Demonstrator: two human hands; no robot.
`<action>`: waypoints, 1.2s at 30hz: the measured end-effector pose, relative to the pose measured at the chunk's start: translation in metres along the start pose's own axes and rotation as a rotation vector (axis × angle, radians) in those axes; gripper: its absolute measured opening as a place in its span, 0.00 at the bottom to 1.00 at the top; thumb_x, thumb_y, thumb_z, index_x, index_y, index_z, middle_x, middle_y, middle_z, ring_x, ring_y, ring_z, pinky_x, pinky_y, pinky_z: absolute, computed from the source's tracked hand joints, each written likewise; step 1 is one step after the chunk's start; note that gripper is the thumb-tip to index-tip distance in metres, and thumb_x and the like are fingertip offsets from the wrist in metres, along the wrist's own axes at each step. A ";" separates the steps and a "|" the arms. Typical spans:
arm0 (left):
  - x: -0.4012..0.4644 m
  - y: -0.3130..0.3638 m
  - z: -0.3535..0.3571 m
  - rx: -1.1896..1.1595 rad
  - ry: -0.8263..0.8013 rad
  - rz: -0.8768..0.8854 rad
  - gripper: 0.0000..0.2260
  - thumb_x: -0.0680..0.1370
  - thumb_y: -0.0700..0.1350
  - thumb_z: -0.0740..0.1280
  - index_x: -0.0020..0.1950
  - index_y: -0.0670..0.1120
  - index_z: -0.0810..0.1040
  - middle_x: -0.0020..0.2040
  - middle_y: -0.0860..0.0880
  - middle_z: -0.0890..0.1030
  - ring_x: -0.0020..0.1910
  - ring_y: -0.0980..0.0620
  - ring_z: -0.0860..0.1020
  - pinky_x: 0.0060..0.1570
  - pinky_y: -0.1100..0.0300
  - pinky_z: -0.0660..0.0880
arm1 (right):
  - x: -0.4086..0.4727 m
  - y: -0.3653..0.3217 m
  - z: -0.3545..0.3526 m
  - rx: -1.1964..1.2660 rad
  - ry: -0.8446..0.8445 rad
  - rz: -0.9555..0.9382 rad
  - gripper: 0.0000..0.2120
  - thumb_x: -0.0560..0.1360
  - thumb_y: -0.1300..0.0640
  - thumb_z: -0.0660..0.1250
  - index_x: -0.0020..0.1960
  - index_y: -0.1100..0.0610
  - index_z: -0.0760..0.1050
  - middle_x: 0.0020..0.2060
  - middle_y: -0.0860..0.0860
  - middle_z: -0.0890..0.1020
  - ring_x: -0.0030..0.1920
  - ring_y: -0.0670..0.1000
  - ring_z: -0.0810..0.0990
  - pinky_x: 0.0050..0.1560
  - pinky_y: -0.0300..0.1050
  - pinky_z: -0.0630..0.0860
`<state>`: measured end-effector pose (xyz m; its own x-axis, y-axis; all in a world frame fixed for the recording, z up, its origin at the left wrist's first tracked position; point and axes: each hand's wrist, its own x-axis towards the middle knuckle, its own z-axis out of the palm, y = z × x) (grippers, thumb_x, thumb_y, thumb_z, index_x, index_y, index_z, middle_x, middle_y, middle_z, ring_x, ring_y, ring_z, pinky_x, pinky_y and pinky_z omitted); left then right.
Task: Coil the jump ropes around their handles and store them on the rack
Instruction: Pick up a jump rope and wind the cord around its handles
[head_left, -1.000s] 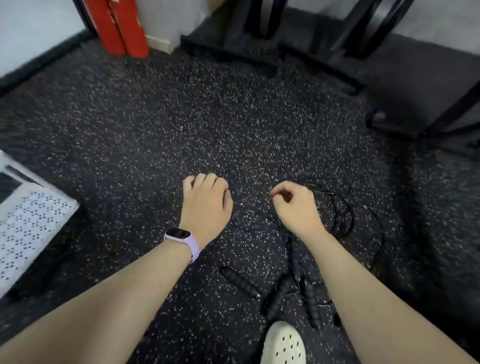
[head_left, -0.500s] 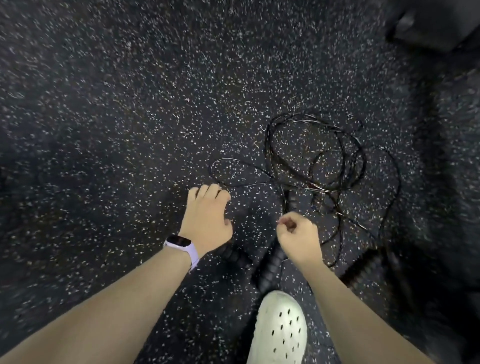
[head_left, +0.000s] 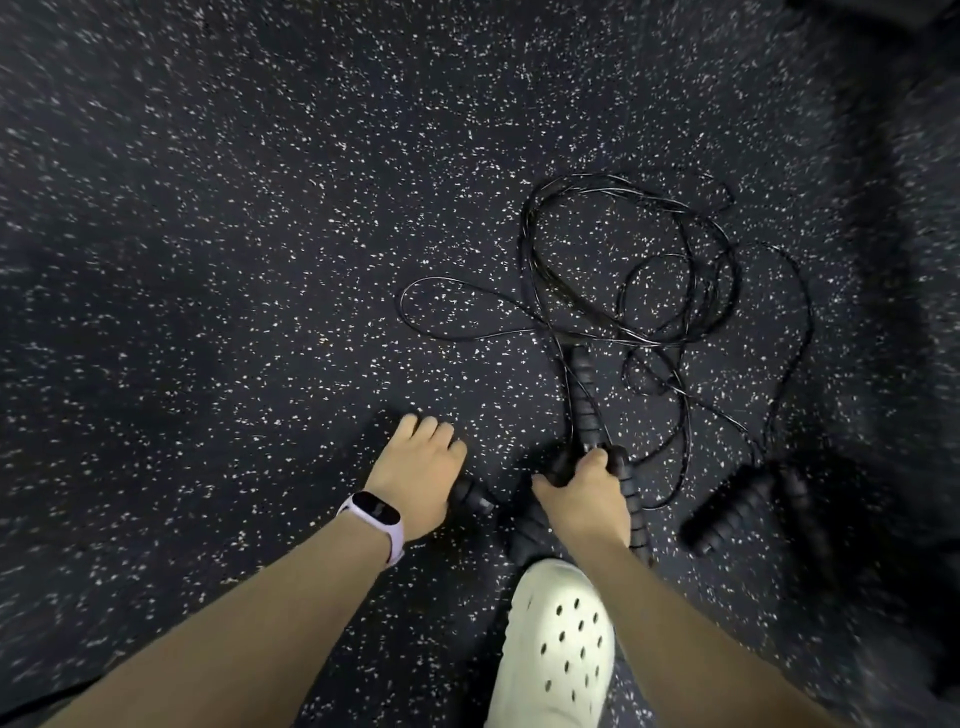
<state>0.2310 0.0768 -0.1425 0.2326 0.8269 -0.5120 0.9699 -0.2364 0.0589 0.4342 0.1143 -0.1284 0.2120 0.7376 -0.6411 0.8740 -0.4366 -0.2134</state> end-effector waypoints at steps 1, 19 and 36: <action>-0.002 -0.001 0.001 -0.014 0.015 -0.005 0.20 0.77 0.48 0.63 0.68 0.47 0.70 0.64 0.47 0.72 0.64 0.44 0.68 0.69 0.48 0.60 | 0.000 -0.002 0.002 0.032 0.011 0.007 0.24 0.75 0.45 0.73 0.59 0.57 0.65 0.49 0.53 0.81 0.49 0.60 0.82 0.48 0.52 0.78; -0.012 -0.001 -0.043 -1.451 0.146 -0.575 0.06 0.80 0.50 0.62 0.48 0.48 0.72 0.35 0.49 0.77 0.31 0.47 0.74 0.33 0.54 0.70 | -0.038 -0.100 0.010 0.968 -0.045 -0.141 0.11 0.69 0.50 0.64 0.51 0.48 0.70 0.45 0.50 0.81 0.43 0.51 0.79 0.49 0.54 0.78; -0.023 -0.005 -0.012 -1.061 -0.045 -0.617 0.14 0.81 0.47 0.66 0.64 0.43 0.71 0.58 0.43 0.75 0.54 0.43 0.77 0.55 0.48 0.77 | -0.013 -0.059 0.011 0.132 0.209 -0.128 0.19 0.77 0.50 0.66 0.59 0.64 0.78 0.55 0.59 0.82 0.58 0.62 0.76 0.62 0.57 0.71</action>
<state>0.2215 0.0653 -0.1209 -0.2680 0.6296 -0.7292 0.4995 0.7380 0.4537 0.3754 0.1248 -0.1160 0.2012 0.8753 -0.4397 0.8376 -0.3865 -0.3861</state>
